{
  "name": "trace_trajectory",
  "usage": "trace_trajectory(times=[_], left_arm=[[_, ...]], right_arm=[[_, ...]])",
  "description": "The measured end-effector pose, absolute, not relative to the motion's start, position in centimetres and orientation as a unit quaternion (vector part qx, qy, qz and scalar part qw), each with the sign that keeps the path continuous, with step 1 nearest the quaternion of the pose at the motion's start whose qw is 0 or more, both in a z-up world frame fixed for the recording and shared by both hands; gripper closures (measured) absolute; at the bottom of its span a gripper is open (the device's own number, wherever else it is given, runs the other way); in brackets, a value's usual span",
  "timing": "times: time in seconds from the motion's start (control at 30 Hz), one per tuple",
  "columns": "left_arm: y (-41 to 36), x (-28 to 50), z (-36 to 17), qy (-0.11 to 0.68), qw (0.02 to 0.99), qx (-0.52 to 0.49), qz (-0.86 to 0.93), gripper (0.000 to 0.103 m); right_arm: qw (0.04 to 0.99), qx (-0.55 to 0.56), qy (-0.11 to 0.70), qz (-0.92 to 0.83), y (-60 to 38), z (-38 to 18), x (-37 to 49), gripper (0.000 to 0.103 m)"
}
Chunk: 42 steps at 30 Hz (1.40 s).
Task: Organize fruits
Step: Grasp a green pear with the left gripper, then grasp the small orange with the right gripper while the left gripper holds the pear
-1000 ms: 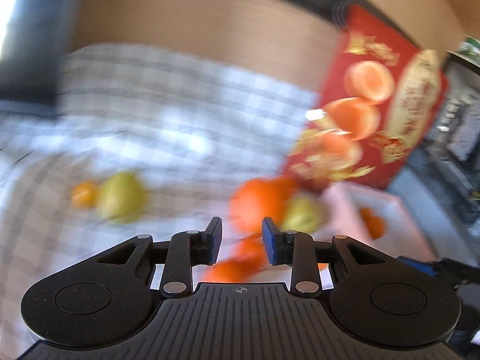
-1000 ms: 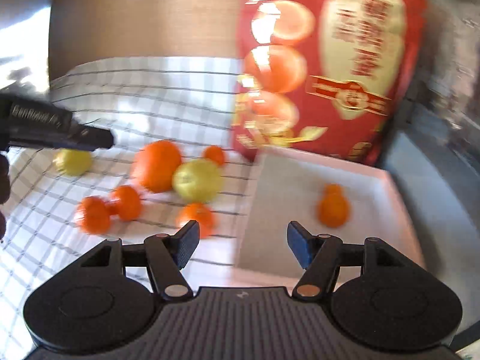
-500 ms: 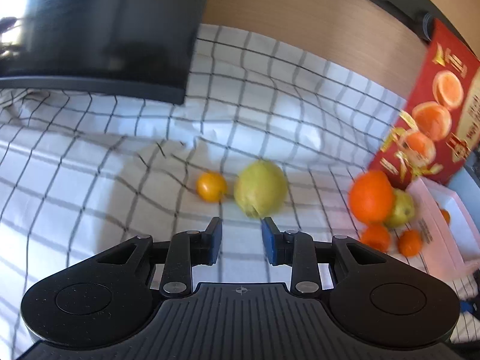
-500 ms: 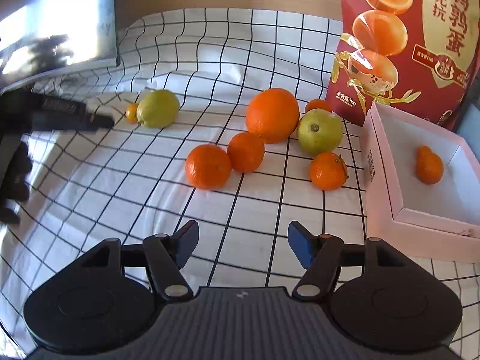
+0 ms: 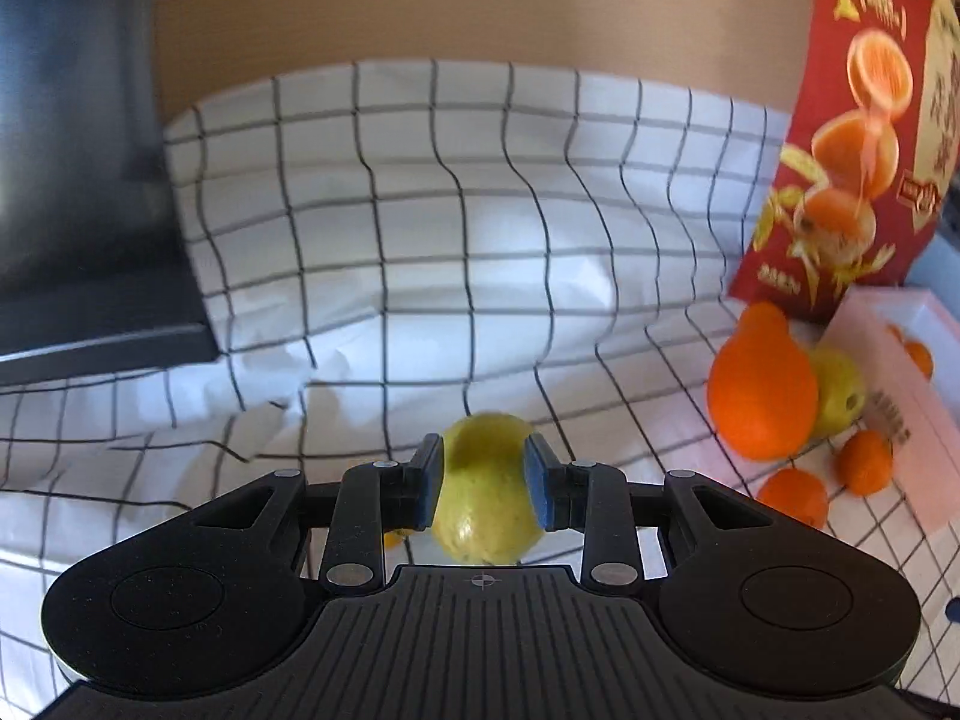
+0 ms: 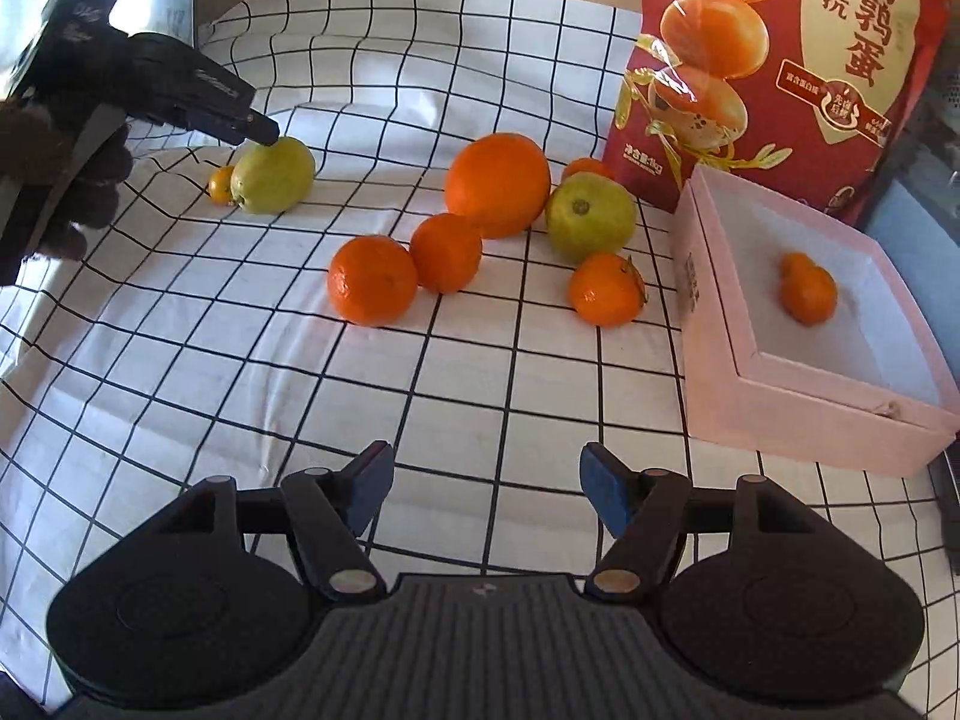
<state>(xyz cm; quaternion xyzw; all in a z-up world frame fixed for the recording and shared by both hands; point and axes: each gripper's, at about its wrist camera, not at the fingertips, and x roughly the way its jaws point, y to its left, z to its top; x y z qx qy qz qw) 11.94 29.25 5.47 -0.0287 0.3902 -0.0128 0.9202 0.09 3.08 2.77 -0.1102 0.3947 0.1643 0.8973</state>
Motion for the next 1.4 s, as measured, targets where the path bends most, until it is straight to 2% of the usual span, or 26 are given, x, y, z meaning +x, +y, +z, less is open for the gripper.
trace_trajectory(times=[0.13,0.27,0.53,0.7,0.97,1.4], left_arm=[[28.0,12.1,5.3,0.392,0.92,0.011,-0.026,0.054],[28.0,13.1,4.8,0.406,0.913,0.033,-0.006,0.049],[30.0,14.6,4.0,0.431,0.902,-0.023,-0.015,0.039],[30.3,15.1,2.8,0.448,0.892,-0.051,-0.036,0.037],[29.5,14.3,2.6,0.436,0.898,-0.055,-0.014,0.038],[29.7,6.2,3.1,0.426,0.896,-0.127,0.006,0.039]], right_arm=[[0.896,-0.107,0.401,0.156,2.7,2.5,0.2,0.034],[0.896,-0.106,0.404,0.154,2.6,2.3,0.4,0.034],[0.893,-0.109,0.408,0.157,2.7,2.0,0.5,0.034],[0.893,-0.107,0.409,0.156,2.4,1.9,0.4,0.033],[0.893,-0.102,0.413,0.15,1.6,1.5,0.2,0.033],[0.896,-0.104,0.399,0.166,2.1,1.6,0.3,0.033]])
